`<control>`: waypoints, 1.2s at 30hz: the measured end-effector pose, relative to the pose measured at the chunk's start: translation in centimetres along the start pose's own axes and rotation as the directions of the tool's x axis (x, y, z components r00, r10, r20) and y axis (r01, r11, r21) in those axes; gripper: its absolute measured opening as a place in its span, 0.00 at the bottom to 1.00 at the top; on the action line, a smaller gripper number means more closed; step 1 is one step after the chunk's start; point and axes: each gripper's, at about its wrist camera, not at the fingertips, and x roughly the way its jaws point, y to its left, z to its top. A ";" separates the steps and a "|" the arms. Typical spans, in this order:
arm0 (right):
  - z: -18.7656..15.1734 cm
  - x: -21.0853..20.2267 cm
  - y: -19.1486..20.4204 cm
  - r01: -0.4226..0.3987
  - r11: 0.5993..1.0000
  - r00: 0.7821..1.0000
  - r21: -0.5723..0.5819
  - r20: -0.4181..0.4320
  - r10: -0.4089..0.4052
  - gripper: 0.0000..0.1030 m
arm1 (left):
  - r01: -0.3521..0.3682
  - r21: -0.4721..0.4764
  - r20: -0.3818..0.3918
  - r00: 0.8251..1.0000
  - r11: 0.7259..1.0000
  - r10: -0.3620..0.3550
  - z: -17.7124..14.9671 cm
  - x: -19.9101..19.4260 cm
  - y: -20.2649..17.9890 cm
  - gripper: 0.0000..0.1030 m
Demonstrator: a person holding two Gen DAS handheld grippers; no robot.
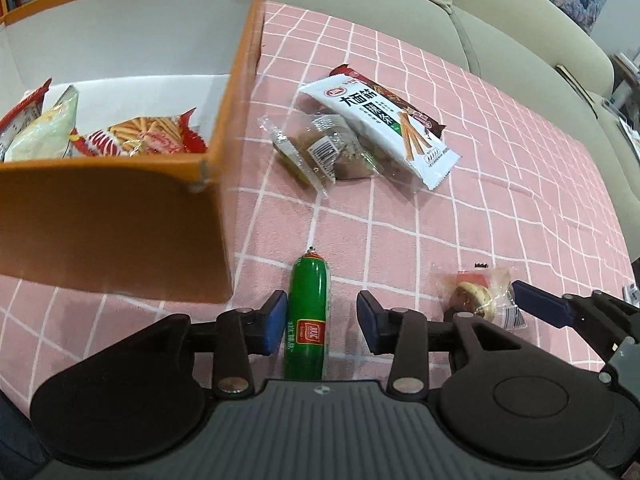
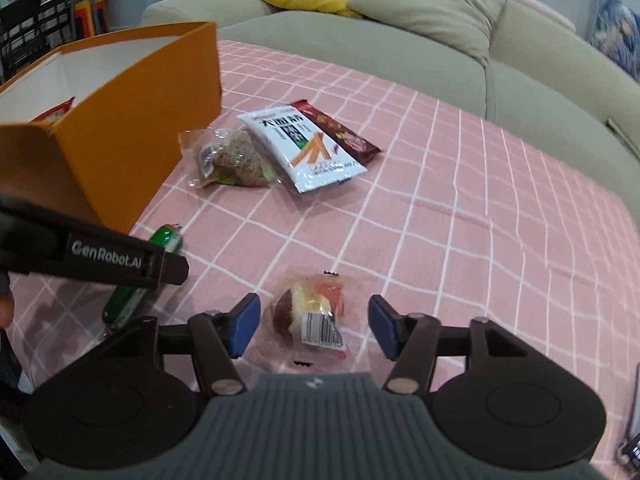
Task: Organize snacks
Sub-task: 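Close the right tool on the clear bun packet while the left tool holds the sausage, then carry the sausage and bun packet over the box and open both tools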
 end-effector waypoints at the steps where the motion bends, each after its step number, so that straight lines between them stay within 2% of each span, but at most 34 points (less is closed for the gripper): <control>1: 0.0 0.1 -0.1 -0.005 1.000 1.000 0.009 -0.003 0.005 0.49 | -0.002 0.004 0.000 1.000 1.000 0.002 -0.1 0.0 0.0 0.39; 3: 0.1 0.2 0.0 -0.012 1.000 1.000 0.020 -0.007 0.013 0.43 | -0.006 0.015 0.002 1.000 1.000 0.006 -0.2 0.0 -0.1 0.33; 6: 0.1 0.4 0.1 -0.009 1.000 1.000 0.024 -0.012 0.009 0.40 | -0.023 0.032 0.004 1.000 0.999 0.023 -0.3 -0.2 -0.1 0.25; 12: 0.1 0.3 0.4 0.010 1.000 1.000 0.024 -0.018 -0.010 0.34 | -0.019 0.021 0.004 1.000 1.000 0.019 -0.3 -0.2 0.0 0.24; 18: 0.5 -0.2 1.1 0.009 1.000 1.000 0.019 -0.030 -0.008 0.32 | -0.004 0.030 -0.012 1.000 1.000 0.004 -0.5 -0.9 0.3 0.23; 25: 1.0 -3.0 2.4 0.024 1.000 0.999 -0.008 0.026 -0.024 0.32 | 0.038 0.054 -0.004 0.999 0.998 -0.038 -0.3 -4.5 0.2 0.23; 30: 1.9 -5.4 3.1 0.048 0.999 0.995 -0.009 0.088 -0.048 0.33 | 0.084 0.034 0.035 0.996 0.996 -0.085 -0.1 -7.7 0.7 0.23; 36: 3.0 -8.0 3.8 0.048 0.999 0.988 -0.010 0.148 -0.046 0.33 | 0.096 0.021 0.101 0.990 0.995 -0.098 -0.1 -11.5 1.6 0.23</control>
